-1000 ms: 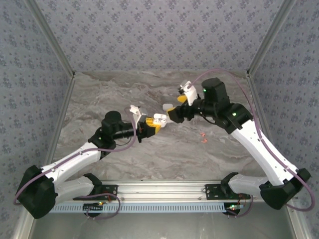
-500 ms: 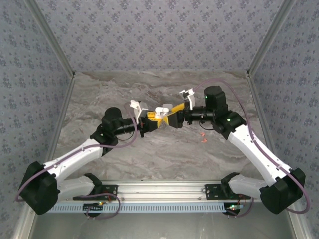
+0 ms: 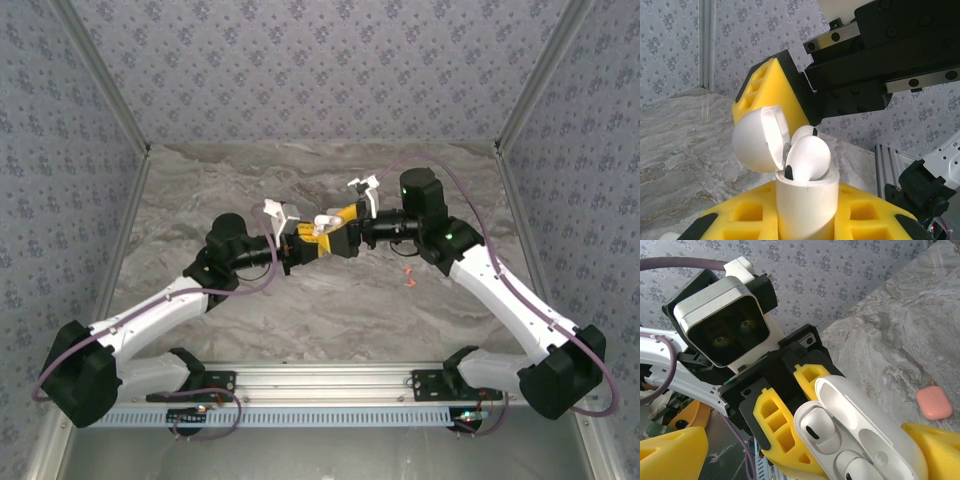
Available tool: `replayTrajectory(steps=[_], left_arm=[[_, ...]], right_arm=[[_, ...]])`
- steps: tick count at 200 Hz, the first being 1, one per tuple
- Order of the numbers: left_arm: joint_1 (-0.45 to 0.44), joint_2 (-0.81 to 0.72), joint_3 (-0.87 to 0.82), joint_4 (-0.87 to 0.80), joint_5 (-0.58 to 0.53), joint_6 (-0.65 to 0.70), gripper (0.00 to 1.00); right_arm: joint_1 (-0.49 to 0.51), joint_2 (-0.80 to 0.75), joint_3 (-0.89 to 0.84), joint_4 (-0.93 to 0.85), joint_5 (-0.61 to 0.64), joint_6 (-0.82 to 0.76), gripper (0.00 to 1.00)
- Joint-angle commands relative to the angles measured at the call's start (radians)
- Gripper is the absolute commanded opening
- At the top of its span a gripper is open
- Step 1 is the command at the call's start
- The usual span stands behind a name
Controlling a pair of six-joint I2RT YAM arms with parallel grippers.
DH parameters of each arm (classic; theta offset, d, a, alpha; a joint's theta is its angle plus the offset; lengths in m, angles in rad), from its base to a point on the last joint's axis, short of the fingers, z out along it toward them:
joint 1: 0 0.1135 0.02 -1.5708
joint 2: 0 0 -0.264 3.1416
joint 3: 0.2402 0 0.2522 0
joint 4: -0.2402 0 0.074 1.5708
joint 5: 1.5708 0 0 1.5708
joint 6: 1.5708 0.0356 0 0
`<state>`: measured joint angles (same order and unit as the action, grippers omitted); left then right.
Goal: Insert the wireless bluetooth earbuds into the charging case
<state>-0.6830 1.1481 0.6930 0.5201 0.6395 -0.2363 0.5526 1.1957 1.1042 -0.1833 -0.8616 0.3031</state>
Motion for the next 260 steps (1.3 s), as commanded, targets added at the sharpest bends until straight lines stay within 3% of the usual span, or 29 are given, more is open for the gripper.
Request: replayTrajectory(steps=[1, 66, 120, 138, 160, 212, 260], left_arm=[[-0.007, -0.016, 0.017, -0.007, -0.015, 0.013, 0.00], [-0.007, -0.010, 0.011, -0.016, -0.022, 0.011, 0.00], [-0.007, -0.019, 0.001, -0.129, -0.065, -0.040, 0.00], [-0.007, -0.005, -0.033, -0.136, -0.113, -0.122, 0.00], [-0.020, 0.060, -0.050, -0.152, -0.174, -0.281, 0.00], [-0.142, 0.336, 0.022, -0.194, -0.261, -0.552, 0.00], [-0.166, 0.545, 0.094, -0.099, -0.310, -0.707, 0.00]], right_arm=[[0.007, -0.053, 0.023, -0.010, -0.038, -0.016, 1.00], [0.010, -0.111, -0.018, -0.076, 0.038, -0.038, 1.00], [-0.054, -0.137, 0.079, -0.342, 0.503, -0.092, 1.00], [-0.069, -0.149, 0.079, -0.412, 0.685, -0.066, 1.00], [-0.108, -0.162, 0.060, -0.469, 0.788, -0.017, 1.00], [-0.175, -0.242, -0.043, -0.435, 0.830, 0.050, 1.00], [-0.208, -0.285, -0.059, -0.485, 0.843, 0.049, 1.00]])
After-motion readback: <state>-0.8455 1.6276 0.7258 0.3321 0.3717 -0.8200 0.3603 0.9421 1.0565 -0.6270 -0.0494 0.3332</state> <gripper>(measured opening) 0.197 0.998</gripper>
